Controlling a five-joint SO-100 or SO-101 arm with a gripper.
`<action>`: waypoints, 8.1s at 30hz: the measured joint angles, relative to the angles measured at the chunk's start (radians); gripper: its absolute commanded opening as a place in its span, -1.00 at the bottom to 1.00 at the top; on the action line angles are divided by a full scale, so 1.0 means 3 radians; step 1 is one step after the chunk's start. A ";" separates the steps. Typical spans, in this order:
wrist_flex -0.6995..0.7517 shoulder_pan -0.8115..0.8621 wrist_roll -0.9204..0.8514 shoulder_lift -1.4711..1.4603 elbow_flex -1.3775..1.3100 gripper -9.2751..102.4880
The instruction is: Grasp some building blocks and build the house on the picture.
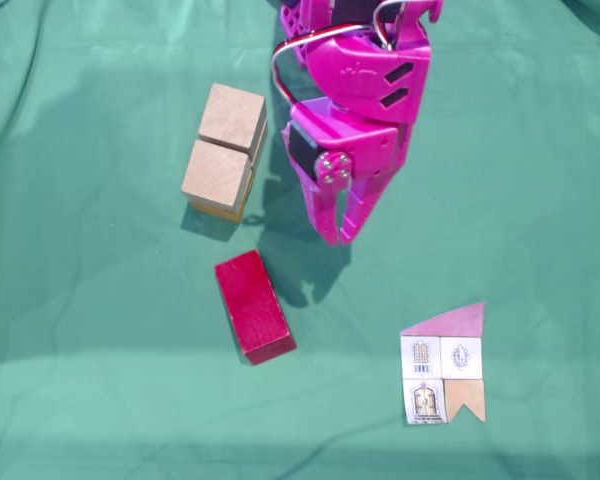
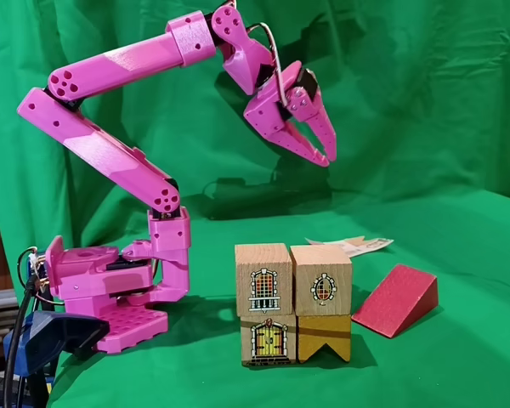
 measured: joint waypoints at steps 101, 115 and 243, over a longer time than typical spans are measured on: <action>0.0000 0.1104 0.0251 -0.3901 -0.2030 -0.69; 0.0000 0.1120 0.0251 -0.4091 -0.2188 -0.62; 0.0005 0.0337 0.0251 -0.4254 -0.2587 -0.22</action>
